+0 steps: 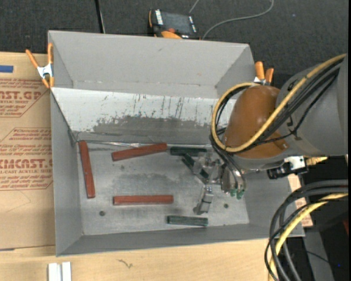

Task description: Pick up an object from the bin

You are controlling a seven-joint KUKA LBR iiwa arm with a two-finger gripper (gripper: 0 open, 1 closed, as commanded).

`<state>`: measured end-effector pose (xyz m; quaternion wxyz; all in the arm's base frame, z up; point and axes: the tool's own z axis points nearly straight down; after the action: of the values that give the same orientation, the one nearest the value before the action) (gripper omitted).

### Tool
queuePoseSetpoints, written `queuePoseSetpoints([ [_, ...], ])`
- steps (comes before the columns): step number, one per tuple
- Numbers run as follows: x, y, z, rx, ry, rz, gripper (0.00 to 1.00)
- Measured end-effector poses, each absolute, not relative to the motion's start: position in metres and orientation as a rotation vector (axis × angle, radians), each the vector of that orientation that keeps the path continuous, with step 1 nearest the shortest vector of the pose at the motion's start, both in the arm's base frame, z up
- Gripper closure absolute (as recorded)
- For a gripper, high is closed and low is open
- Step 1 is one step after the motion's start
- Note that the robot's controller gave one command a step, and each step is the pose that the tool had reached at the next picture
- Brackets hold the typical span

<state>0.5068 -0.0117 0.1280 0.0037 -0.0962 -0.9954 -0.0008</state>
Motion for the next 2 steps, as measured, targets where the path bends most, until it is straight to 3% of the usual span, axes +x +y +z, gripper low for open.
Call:
queuePoseSetpoints([
  [1,0.4824,0.0539,0.0667,-0.212,-3.129,-0.002,0.00],
  [2,0.4862,0.0507,0.0724,-0.222,-3.138,-0.002,1.00],
])
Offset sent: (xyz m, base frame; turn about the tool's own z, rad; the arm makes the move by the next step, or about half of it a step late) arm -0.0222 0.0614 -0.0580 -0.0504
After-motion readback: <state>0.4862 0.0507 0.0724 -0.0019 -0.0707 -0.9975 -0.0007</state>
